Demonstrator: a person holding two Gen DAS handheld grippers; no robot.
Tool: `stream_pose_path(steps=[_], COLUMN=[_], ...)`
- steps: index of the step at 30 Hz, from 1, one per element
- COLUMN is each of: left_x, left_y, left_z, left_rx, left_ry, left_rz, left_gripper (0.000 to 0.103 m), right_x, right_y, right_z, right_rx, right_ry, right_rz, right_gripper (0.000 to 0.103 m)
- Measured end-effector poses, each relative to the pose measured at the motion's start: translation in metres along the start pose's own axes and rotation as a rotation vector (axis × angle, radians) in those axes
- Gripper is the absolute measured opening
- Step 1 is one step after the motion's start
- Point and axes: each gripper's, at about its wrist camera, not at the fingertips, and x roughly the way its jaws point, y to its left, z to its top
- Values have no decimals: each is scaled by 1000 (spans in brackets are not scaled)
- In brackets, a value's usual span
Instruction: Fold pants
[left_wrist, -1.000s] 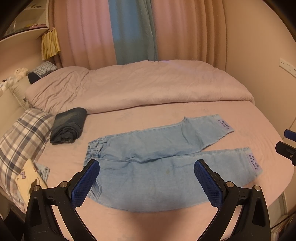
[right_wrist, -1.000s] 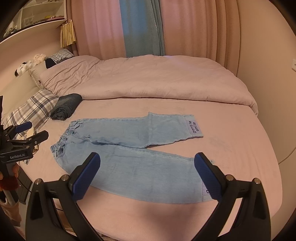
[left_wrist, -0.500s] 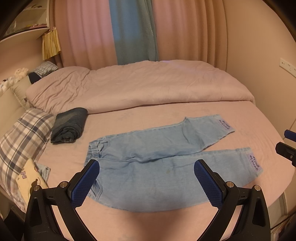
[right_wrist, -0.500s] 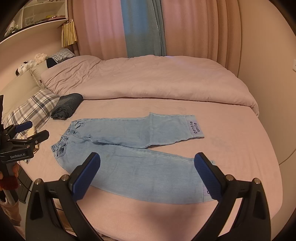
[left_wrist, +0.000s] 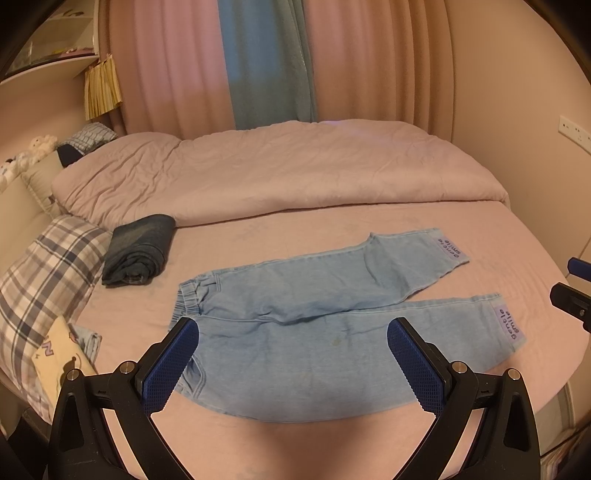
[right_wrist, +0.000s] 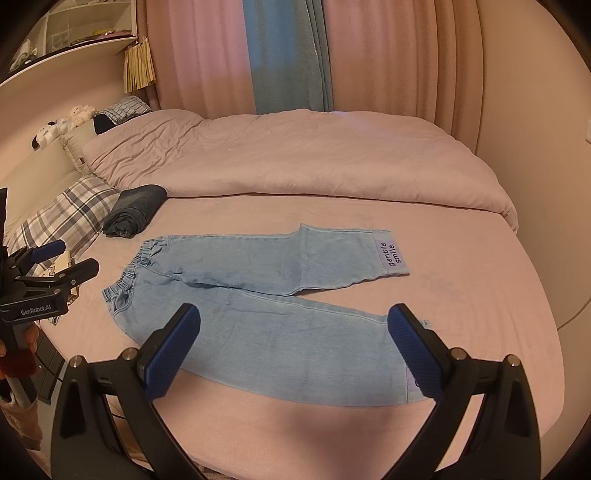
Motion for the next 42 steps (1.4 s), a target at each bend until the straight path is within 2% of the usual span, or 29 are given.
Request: stream_pose_path(steps=[23, 29, 32, 34, 39, 40, 42], left_x=[1, 11, 33, 58, 129, 138, 147], left_y=[6, 19, 39, 59, 117, 128, 144], left_z=[-2, -7, -18, -37, -107, -120, -136], left_rx=[3, -36, -90, -154, -335, -381, -455], left_ry=[6, 21, 54, 104, 312, 340, 356], left_rz=[-10, -76, -92, -65, 32, 48, 63], left_gripper=[102, 102, 102, 102, 102, 102, 102], right_x=[1, 4, 14, 30, 97, 113, 140], right_y=[1, 1, -2, -3, 8, 14, 31], right_z=[2, 0, -5, -13, -61, -73, -94], right_rx=[-3, 2, 3, 11, 10, -5, -71], right_ry=[4, 11, 24, 64, 248, 290, 351], right_rz=[-1, 7, 31, 60, 205, 213, 216], right_gripper=[102, 102, 102, 102, 101, 100, 90])
